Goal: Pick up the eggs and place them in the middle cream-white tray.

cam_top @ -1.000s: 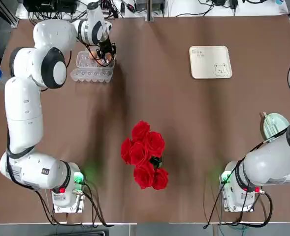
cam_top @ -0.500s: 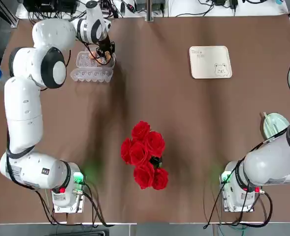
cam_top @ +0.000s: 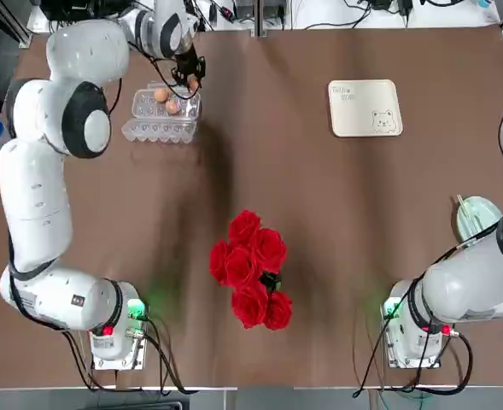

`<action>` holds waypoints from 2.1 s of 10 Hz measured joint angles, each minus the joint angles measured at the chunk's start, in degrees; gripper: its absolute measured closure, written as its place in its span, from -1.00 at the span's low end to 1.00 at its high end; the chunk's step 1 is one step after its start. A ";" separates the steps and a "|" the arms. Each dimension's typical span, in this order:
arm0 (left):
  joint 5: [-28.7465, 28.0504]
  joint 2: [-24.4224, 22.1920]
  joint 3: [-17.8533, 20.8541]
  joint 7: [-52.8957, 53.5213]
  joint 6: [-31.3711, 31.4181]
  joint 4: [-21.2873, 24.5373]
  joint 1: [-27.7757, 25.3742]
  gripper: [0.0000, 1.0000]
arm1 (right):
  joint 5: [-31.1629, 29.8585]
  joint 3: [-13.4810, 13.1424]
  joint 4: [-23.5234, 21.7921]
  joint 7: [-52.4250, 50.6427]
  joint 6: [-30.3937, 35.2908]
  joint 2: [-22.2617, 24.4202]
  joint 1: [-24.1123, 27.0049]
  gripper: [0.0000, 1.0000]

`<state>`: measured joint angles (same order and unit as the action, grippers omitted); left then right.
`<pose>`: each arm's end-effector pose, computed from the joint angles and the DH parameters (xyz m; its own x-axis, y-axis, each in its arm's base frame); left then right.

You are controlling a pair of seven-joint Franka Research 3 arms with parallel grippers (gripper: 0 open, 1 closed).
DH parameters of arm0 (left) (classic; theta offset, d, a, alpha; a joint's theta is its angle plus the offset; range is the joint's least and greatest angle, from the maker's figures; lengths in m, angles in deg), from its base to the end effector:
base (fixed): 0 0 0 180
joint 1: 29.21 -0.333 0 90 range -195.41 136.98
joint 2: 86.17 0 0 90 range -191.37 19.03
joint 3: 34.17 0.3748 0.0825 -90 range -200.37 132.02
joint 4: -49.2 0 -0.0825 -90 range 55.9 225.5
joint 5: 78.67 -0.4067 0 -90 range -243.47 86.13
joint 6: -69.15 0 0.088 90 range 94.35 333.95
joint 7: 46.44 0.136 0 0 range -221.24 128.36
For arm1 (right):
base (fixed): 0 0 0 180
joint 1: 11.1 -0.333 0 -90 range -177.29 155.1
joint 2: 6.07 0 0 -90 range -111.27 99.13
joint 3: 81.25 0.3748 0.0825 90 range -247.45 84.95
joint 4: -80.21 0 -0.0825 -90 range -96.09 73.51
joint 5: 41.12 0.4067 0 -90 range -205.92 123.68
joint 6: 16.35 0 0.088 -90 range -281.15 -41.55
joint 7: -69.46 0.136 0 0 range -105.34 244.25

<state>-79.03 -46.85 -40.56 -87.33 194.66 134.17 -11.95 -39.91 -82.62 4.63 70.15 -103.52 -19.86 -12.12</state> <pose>0.7160 -0.2962 0.2781 0.9482 0.3168 -0.0242 0.3177 -0.9459 0.0654 0.6579 0.0011 0.6251 0.9991 -0.0166 -0.0385 -0.0172 -0.9997 -0.0150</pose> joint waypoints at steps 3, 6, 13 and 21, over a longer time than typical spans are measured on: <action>0.17 1.73 -0.28 -15.57 1.15 -4.27 11.75 0.04 | 0.00 -0.01 0.00 0.00 -0.02 0.00 0.01 -1.00; 0.38 9.11 -0.24 -25.32 14.81 -8.43 21.15 0.04 | 0.00 0.00 0.00 -0.01 -0.05 0.00 0.00 -1.00; 1.84 16.16 -0.68 -27.76 20.48 -10.80 24.69 -0.05 | 0.00 0.01 -0.02 -0.02 -0.06 -0.21 -0.01 -1.00; 1.24 2.06 1.47 -23.83 -11.20 -13.11 16.70 -1.00 | 0.39 0.25 -0.87 -7.95 0.36 -1.07 -3.16 -1.00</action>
<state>-77.78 -44.79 -39.09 -111.17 183.46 121.05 4.75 -39.52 -82.37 3.76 62.20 -103.16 -20.92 -15.29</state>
